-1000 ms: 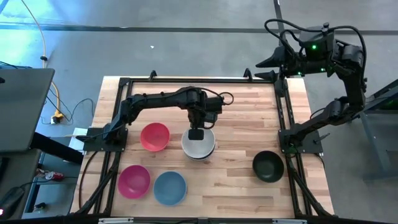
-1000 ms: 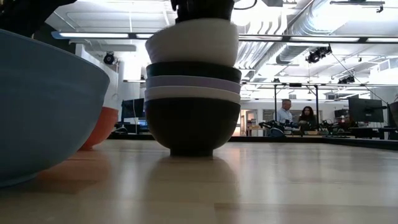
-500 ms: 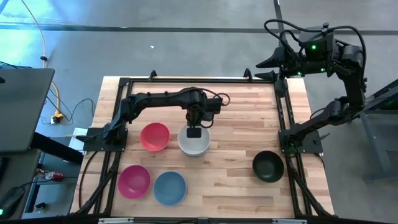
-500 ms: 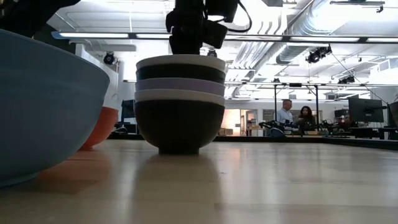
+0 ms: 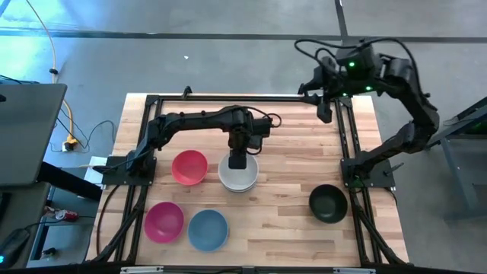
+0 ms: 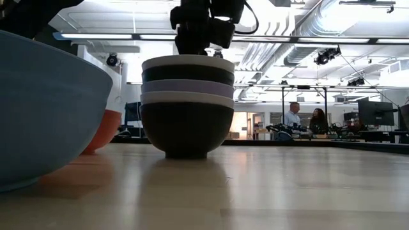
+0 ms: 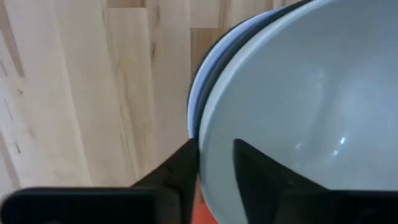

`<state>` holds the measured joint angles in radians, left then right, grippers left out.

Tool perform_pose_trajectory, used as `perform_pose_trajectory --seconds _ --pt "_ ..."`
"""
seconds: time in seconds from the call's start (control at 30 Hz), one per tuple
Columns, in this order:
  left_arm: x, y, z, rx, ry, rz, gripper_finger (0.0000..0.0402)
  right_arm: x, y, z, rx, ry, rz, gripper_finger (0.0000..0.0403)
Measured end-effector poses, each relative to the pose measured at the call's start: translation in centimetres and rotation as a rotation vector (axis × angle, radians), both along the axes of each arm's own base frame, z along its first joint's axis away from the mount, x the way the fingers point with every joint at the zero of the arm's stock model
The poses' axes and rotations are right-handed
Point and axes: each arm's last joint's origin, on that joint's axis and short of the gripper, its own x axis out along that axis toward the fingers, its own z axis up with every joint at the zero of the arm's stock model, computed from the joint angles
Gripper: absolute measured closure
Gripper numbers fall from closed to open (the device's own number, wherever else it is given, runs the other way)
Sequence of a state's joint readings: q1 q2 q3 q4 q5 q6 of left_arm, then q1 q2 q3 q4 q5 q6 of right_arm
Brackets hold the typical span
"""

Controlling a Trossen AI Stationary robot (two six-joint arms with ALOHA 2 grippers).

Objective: Nest bowls inside each other
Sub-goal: Stack the white bowl on top of the black bowl, then stack the orange bowl on top of the white bowl

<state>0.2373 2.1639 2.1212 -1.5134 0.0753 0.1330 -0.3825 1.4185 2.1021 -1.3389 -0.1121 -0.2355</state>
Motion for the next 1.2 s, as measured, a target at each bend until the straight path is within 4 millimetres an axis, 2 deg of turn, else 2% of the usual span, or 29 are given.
perform_pose_trajectory --seconds 0.17,0.23,0.33,0.43,0.6,0.77,0.83,0.93,1.2 --pt "-0.2 0.0 0.1 -0.007 0.014 -0.032 0.0236 0.5 -0.7 -0.9 0.019 0.02 -0.015 0.0251" --pt "-0.5 0.2 0.9 -0.021 0.015 -0.043 0.0214 0.6 -0.9 -1.2 0.035 0.029 -0.029 0.0251" --pt "-0.6 0.8 2.7 -0.04 -0.066 -0.042 0.0189 0.3 -1.1 -1.3 0.051 0.041 -0.047 0.0251" --pt "-1.3 1.2 5.6 -0.031 -0.17 -0.053 0.0172 0.2 -1.0 -1.3 0.073 0.048 -0.056 0.0251" --pt "-3.8 1.7 9.7 0.01 -0.285 -0.028 0.0166 -0.4 -0.7 -1.9 0.16 0.105 -0.072 0.0251" --pt "-7.8 1.8 12.2 0.037 -0.317 0.017 0.0171 -1.3 -0.2 -2.7 0.278 0.219 -0.119 0.0251" --pt "-9.3 1.6 12.2 0.033 -0.3 0.028 0.0175 -1.3 -0.2 -2.7 0.289 0.209 -0.13 0.0251" --pt "-11.3 1.1 11.1 0.021 -0.236 0.038 0.0182 -1.6 0.0 -3.0 0.281 0.222 -0.11 0.0251" --pt "-16.6 0.7 6.0 0.044 0.001 0.109 0.0202 -0.4 -0.5 -5.3 0.233 0.262 -0.053 0.0251"
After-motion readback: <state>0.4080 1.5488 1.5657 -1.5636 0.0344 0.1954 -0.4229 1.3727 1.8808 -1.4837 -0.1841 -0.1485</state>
